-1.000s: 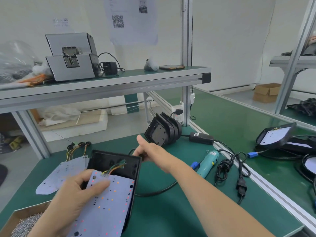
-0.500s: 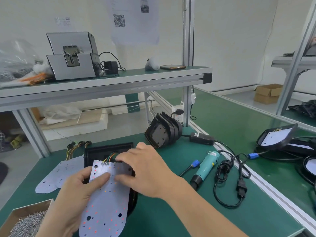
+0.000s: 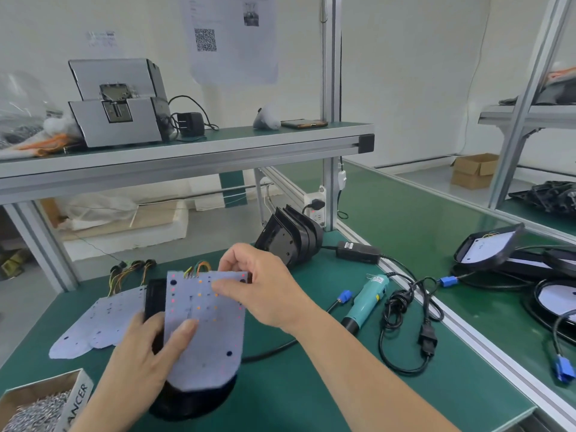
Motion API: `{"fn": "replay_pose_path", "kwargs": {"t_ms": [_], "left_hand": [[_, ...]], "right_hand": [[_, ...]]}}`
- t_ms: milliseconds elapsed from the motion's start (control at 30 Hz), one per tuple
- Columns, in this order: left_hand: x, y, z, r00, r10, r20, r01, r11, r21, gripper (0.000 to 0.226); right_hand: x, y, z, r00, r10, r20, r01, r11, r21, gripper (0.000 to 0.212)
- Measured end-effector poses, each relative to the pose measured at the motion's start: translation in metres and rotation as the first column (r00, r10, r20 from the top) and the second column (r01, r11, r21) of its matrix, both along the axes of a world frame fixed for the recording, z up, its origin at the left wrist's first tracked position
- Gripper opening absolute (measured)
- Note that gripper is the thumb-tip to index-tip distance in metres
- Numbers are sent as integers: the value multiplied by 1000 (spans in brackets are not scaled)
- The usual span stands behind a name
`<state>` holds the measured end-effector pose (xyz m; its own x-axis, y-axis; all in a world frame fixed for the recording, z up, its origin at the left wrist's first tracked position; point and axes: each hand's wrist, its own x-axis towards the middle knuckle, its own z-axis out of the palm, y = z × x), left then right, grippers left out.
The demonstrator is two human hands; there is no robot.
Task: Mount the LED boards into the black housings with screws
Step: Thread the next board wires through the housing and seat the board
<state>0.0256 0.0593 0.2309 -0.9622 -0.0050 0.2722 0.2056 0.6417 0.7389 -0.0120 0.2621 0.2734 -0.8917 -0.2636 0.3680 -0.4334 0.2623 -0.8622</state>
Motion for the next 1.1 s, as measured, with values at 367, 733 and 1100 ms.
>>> {"fn": "replay_pose_path", "kwargs": {"t_ms": [367,733,1100], "left_hand": [[0,19,6,960,123,-250,-39,947,317,65],[-6,8,2,995,91,39,-98,859,502,43],[1,21,-6,998,-19,59,-22,781,624,19]], "right_hand": [[0,-11,-9,940,-40,-339,126,964,235,15],[-15,-4,-41,914,339,220,-305,936,-174,41],[-17,-12,-57,993,54,106,-72,982,175,9]]}}
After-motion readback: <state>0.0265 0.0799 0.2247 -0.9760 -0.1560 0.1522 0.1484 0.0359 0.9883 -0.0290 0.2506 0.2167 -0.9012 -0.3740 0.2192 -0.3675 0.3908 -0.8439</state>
